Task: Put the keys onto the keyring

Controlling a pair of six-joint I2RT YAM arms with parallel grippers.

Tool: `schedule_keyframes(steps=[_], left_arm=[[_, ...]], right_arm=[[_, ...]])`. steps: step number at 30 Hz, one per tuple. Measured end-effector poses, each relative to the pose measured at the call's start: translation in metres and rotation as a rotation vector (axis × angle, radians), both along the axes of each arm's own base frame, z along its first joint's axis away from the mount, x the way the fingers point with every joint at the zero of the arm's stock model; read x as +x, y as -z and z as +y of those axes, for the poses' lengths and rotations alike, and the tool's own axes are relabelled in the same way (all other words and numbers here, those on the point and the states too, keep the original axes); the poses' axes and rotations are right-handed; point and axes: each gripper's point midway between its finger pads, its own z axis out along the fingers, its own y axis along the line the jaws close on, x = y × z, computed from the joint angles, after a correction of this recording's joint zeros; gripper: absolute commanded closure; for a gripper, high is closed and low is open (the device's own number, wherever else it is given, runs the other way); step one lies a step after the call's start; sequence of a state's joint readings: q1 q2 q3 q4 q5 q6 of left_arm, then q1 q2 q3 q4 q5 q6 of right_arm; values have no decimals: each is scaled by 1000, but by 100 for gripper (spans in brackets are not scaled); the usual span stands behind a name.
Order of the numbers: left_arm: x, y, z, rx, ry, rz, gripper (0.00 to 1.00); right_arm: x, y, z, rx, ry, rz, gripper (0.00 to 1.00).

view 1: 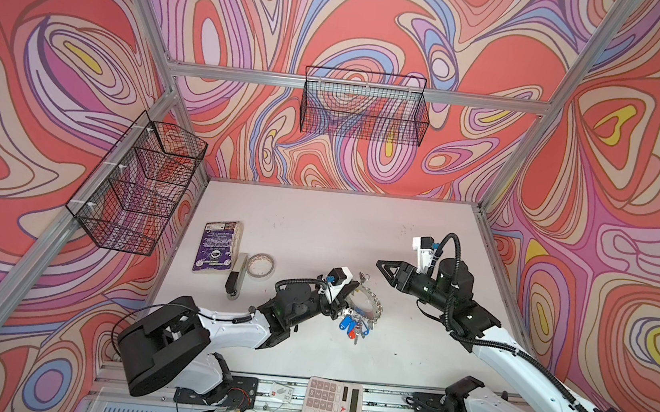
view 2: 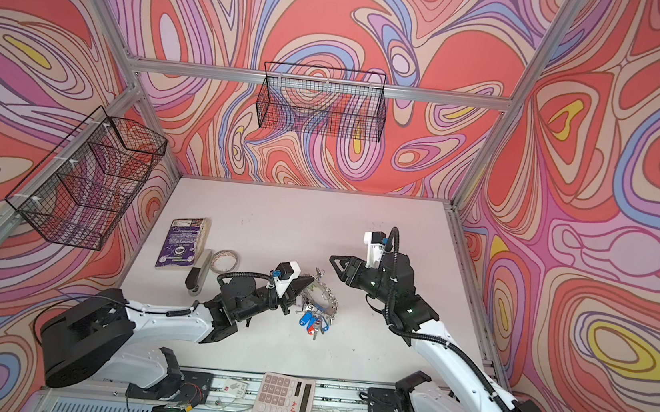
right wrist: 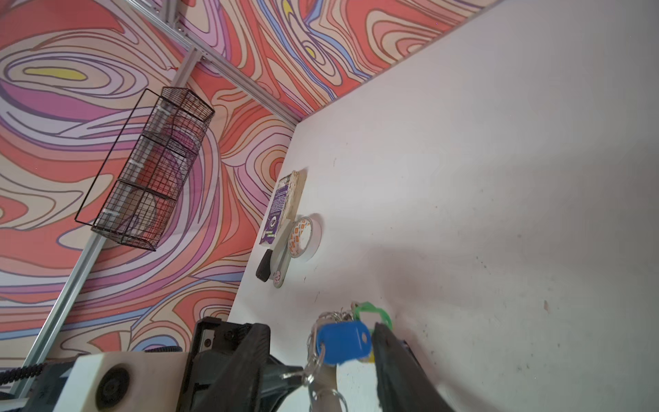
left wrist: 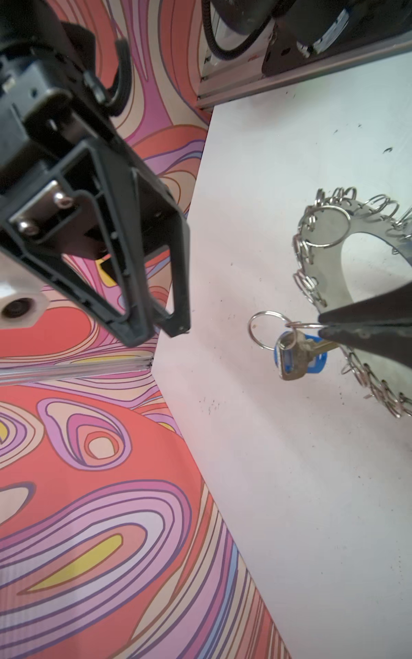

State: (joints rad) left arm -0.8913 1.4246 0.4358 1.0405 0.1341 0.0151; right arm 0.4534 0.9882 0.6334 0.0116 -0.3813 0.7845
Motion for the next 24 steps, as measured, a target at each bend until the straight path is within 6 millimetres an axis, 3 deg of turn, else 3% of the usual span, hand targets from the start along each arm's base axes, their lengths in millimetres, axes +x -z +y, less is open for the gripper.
schedule_keyframes(steps=[8, 16, 24], left_arm=[[-2, -1, -9, -24, 13, -42, 100], [-4, -1, -12, -22, 16, -64, 100], [-2, 0, -12, -16, 2, -70, 100]], right_arm=[[-4, 13, 2, 22, 16, 114, 56], [-3, 24, 18, 42, -22, 167, 73], [-4, 17, 20, 65, -20, 162, 93]])
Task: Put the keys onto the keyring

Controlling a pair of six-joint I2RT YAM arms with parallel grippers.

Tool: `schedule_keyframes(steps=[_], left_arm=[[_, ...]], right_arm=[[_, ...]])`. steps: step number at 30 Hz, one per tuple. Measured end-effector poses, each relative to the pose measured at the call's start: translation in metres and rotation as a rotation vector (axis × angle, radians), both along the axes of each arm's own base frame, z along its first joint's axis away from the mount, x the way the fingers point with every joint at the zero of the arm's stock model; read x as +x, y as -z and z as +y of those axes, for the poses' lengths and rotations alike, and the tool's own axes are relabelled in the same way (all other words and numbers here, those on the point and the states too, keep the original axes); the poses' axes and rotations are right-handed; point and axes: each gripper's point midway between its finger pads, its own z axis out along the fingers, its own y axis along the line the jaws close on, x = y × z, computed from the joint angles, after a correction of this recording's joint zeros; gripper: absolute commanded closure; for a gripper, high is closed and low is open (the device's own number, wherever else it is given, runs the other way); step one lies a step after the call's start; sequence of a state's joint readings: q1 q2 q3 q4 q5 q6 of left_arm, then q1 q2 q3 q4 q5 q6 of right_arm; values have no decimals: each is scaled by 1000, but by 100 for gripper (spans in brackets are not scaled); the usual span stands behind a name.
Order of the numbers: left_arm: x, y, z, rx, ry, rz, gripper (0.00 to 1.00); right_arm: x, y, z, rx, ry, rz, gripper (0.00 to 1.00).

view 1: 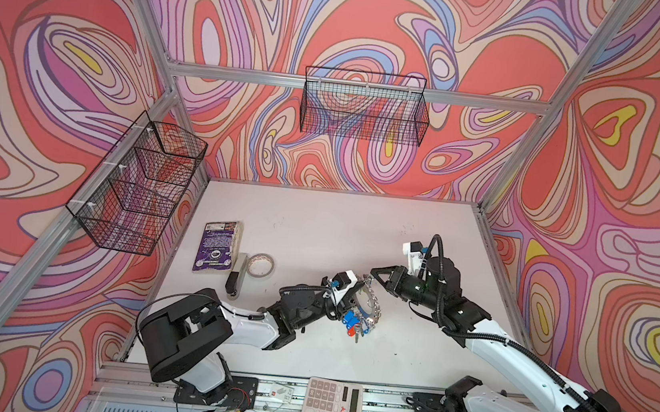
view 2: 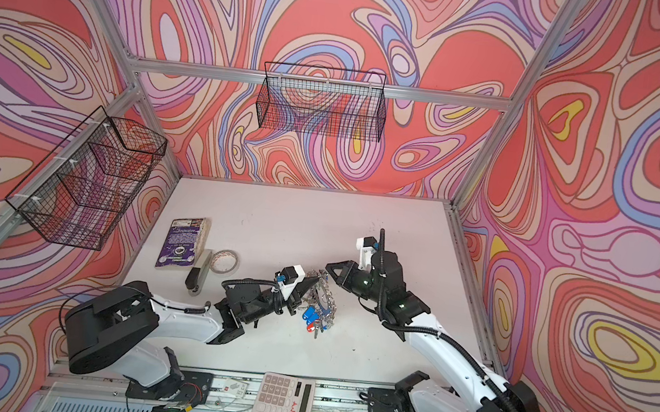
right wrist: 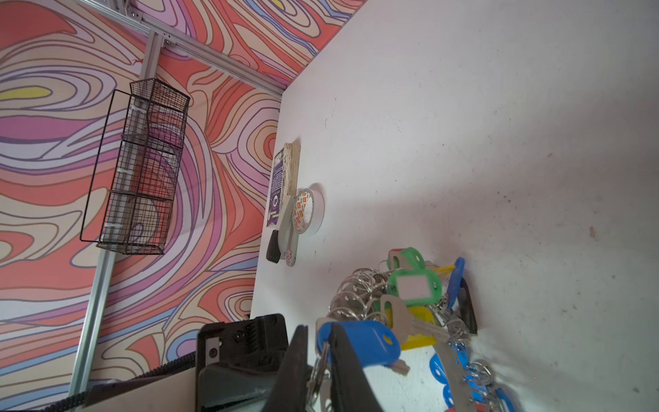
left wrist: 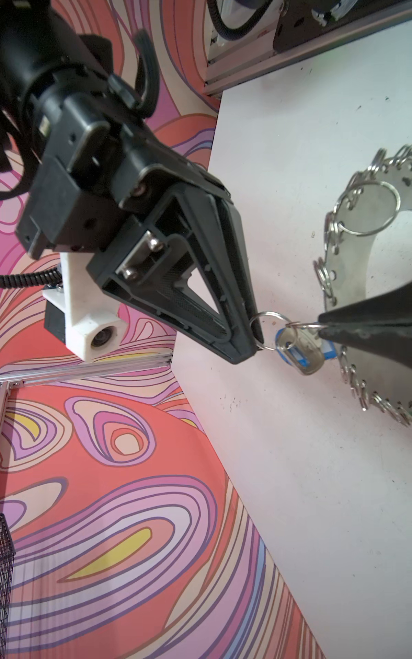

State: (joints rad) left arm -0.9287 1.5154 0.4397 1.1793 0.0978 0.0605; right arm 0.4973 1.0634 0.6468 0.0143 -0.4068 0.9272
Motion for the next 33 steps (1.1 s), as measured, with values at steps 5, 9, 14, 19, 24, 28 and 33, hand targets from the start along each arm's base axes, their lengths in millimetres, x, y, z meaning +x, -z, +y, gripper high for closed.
schedule_keyframes(steps=[5, 9, 14, 19, 24, 28, 33], left_arm=[[2, 0, 1, -2, -18, 0, 100], [3, -2, 1, -4, -26, -1, 100], [1, -2, 0, -6, -33, 1, 100], [0, -5, -2, -9, -52, -3, 100], [-2, -14, -5, -30, -61, -16, 100], [-3, -33, -10, -64, -58, -45, 100], [0, -44, -11, -91, -72, -60, 100]], right_arm=[[0, -1, -1, 7, 7, 3, 100], [0, -1, -3, 5, 16, -1, 100], [-1, 4, -5, -1, 26, -1, 100], [0, 14, -5, -4, 33, 2, 100], [-2, 33, -5, -23, 30, 39, 100], [-6, 49, -2, -41, 17, 75, 100], [-9, 50, 5, -40, -4, 74, 100]])
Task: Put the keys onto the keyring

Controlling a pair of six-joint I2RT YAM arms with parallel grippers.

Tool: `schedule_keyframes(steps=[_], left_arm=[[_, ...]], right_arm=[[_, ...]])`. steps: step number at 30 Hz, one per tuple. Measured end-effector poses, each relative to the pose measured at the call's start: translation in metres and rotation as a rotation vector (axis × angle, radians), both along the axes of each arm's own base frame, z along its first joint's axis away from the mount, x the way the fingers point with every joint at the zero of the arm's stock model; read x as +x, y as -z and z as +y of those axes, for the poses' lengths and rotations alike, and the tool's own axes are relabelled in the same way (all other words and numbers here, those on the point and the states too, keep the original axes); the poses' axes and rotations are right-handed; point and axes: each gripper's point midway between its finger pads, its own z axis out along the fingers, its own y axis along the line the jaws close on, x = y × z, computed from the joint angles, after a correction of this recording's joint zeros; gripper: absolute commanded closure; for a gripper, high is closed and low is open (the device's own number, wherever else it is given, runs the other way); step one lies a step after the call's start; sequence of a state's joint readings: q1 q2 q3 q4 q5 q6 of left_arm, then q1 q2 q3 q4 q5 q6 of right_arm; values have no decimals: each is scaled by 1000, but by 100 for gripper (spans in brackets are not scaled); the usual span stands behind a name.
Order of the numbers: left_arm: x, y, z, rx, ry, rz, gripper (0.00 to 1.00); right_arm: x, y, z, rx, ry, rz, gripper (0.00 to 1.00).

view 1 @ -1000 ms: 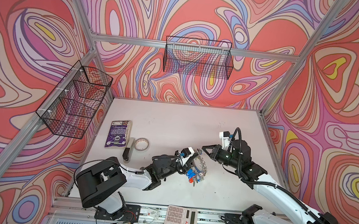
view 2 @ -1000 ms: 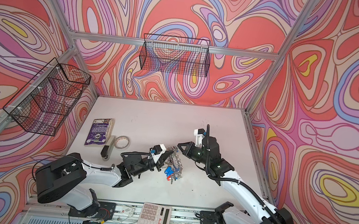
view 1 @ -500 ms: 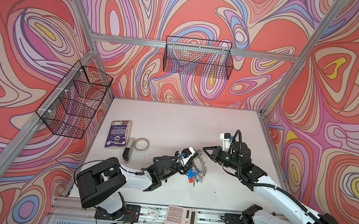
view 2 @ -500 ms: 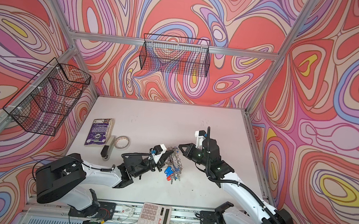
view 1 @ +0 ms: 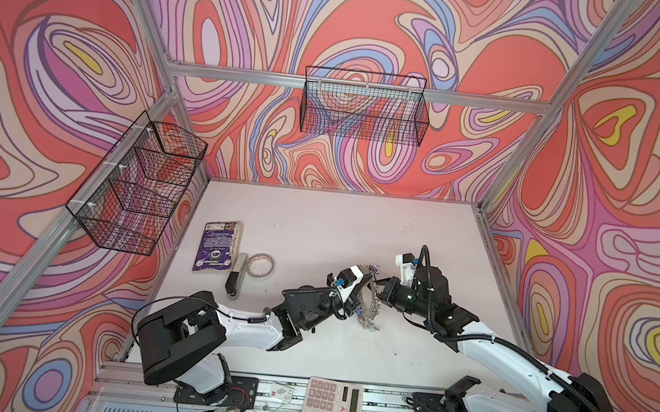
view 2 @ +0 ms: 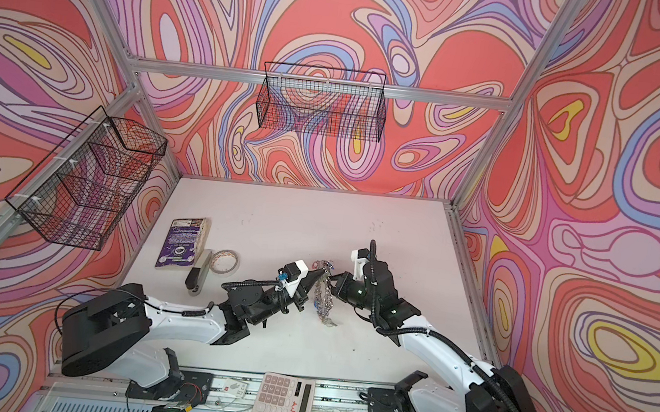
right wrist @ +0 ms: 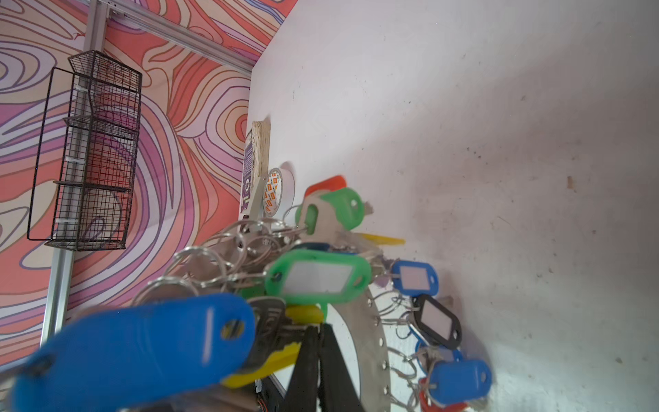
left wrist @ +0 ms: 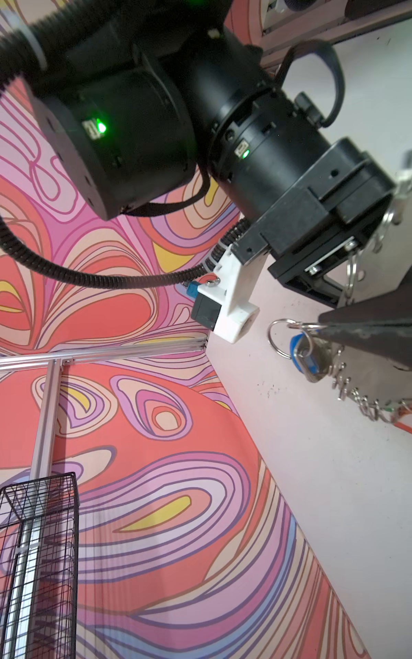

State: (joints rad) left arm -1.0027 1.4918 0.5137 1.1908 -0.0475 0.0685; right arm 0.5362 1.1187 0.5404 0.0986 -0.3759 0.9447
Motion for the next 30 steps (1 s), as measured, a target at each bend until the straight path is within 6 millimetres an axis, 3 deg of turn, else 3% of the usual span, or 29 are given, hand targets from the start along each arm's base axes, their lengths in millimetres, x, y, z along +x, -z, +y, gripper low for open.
schedule_keyframes(steps=[3, 8, 11, 13, 16, 18, 30], left_arm=[[1, 0, 1, -1, -8, 1, 100], [2, 1, 1, 0, -10, 0, 100], [2, 4, 0, 9, -10, 2, 100], [2, 6, -1, 15, -9, 3, 100], [2, 7, -1, 18, -6, 4, 100], [2, 8, -2, 21, -5, 4, 100], [2, 9, -2, 27, -4, -3, 100]], right_arm=[[1, -3, -8, -13, 35, -5, 80], [12, -25, -41, -18, 155, -66, 64], [15, -42, -45, -13, 175, -98, 50], [15, -55, -44, 5, 173, -128, 46], [16, -71, -39, 46, 154, -162, 47], [16, -76, -33, 68, 136, -168, 53], [15, -73, -14, 113, 86, -123, 83]])
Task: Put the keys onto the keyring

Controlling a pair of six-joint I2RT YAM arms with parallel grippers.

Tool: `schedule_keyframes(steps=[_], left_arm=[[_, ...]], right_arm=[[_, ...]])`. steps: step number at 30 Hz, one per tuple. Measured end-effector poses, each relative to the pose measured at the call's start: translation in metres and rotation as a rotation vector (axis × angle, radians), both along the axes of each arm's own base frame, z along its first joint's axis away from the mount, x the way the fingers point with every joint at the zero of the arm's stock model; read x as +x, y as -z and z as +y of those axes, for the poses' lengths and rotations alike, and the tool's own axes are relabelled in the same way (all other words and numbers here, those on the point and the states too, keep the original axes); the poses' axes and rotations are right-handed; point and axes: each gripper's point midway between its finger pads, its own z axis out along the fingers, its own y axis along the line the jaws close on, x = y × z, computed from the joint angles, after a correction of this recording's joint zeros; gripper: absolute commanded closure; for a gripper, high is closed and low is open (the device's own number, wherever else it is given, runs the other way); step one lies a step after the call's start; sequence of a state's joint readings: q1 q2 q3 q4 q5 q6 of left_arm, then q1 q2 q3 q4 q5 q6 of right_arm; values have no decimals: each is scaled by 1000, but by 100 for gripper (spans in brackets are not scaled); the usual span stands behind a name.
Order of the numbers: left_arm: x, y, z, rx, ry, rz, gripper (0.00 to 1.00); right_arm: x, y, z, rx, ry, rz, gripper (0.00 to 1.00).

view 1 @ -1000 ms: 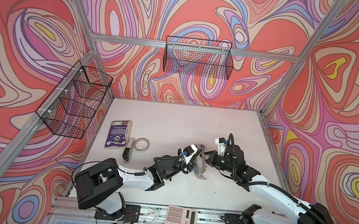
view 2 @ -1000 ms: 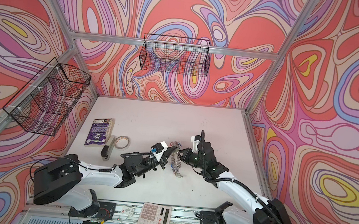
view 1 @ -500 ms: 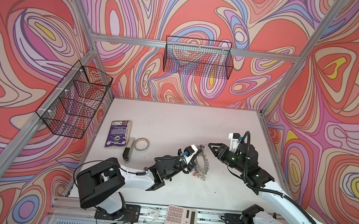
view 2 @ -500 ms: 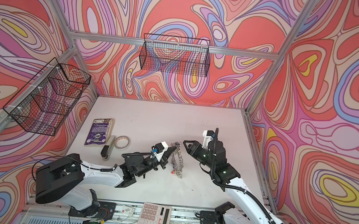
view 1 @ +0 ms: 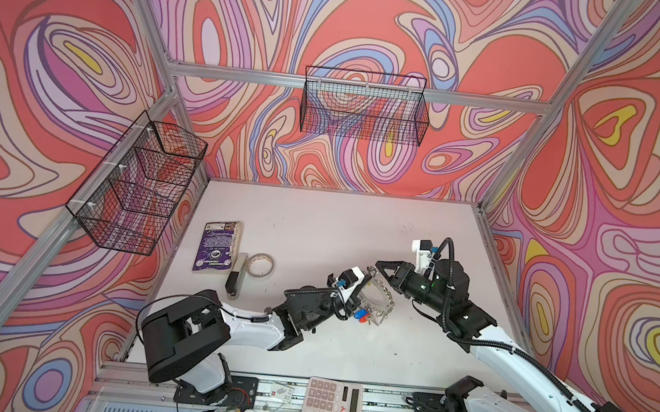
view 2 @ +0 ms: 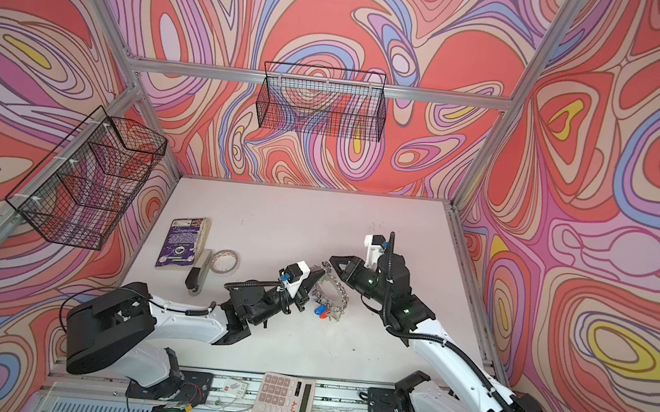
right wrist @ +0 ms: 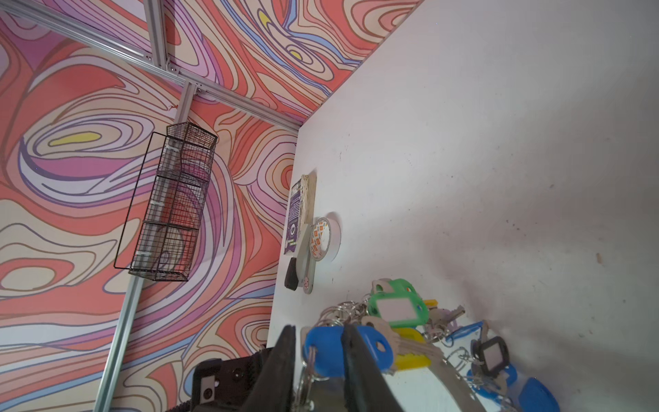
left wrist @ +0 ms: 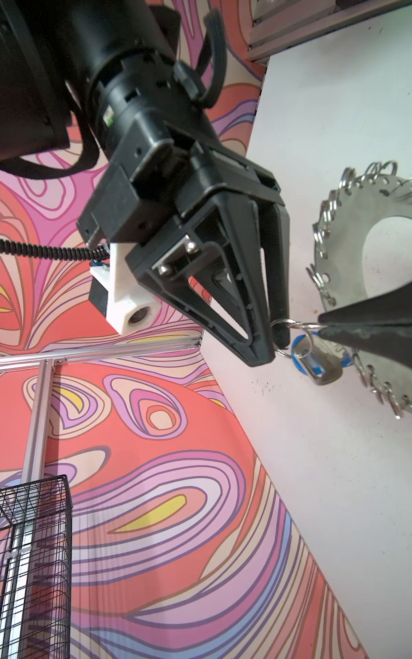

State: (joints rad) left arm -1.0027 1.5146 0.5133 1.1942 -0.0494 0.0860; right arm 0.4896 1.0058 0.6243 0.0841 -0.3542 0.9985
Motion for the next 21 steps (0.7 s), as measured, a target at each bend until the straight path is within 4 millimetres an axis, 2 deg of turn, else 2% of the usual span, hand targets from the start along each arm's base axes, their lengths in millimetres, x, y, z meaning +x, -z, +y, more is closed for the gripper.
schedule_keyframes(steps=[4, 11, 21], left_arm=[[0, 1, 0, 2, 0, 1, 100], [1, 2, 0, 5, -5, 4, 100], [1, 9, 0, 28, -23, 19, 100]], right_arm=[[-2, -2, 2, 8, -11, -2, 92], [-3, -1, 3, 11, -10, 1, 100], [-4, 14, 1, 43, 5, 13, 100]])
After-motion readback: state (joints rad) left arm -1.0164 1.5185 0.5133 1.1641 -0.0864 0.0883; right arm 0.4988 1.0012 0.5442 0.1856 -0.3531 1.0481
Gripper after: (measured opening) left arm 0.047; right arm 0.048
